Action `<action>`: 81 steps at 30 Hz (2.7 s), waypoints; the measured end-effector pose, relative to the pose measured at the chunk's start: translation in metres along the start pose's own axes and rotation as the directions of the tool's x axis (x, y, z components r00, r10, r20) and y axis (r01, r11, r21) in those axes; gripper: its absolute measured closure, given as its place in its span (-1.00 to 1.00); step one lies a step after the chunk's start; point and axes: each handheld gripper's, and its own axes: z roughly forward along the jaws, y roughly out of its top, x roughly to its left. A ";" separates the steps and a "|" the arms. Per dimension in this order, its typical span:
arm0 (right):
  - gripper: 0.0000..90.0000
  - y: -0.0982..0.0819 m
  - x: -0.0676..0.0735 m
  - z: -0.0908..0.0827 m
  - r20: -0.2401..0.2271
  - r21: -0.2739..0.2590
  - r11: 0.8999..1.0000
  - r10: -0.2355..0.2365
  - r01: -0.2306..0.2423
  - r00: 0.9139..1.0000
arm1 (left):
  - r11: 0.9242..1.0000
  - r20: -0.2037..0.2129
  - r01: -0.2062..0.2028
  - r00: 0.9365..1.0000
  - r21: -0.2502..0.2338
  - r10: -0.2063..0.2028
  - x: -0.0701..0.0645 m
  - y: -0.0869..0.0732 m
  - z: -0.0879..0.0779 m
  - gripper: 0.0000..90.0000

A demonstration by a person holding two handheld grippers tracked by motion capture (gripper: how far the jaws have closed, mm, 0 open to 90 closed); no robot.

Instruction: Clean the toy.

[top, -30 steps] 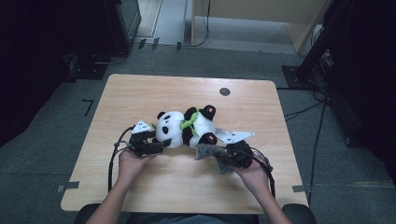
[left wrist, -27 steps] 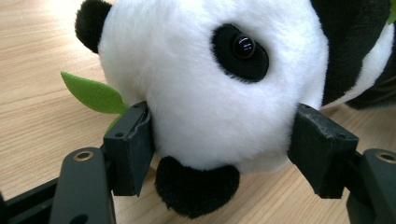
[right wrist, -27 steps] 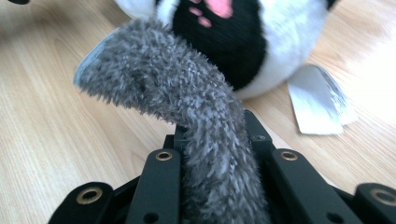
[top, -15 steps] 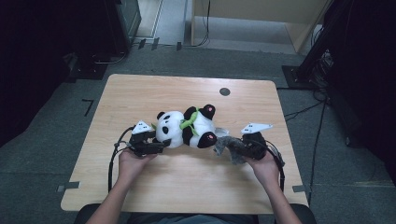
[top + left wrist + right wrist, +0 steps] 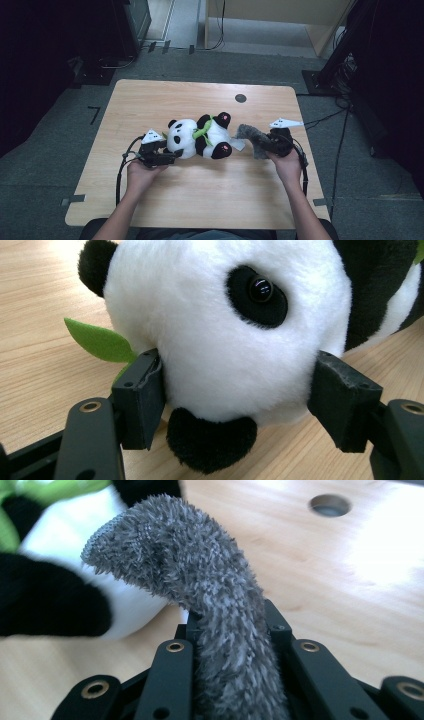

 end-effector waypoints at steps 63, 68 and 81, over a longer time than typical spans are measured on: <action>-0.30 -0.001 0.012 0.010 0.039 -0.138 0.990 0.029 -0.023 0.999 | 1.000 0.020 0.007 1.000 -0.001 -0.007 0.002 0.003 0.000 -0.51; -0.30 0.002 0.031 0.004 0.016 -0.180 0.984 0.011 -0.008 1.000 | 1.000 0.013 0.011 1.000 0.007 -0.011 0.000 0.003 -0.001 -0.51; -0.33 0.011 0.079 0.004 -0.060 -0.198 0.977 -0.088 0.074 0.994 | 1.000 0.022 0.029 0.999 -0.005 -0.029 0.002 0.003 0.000 -0.52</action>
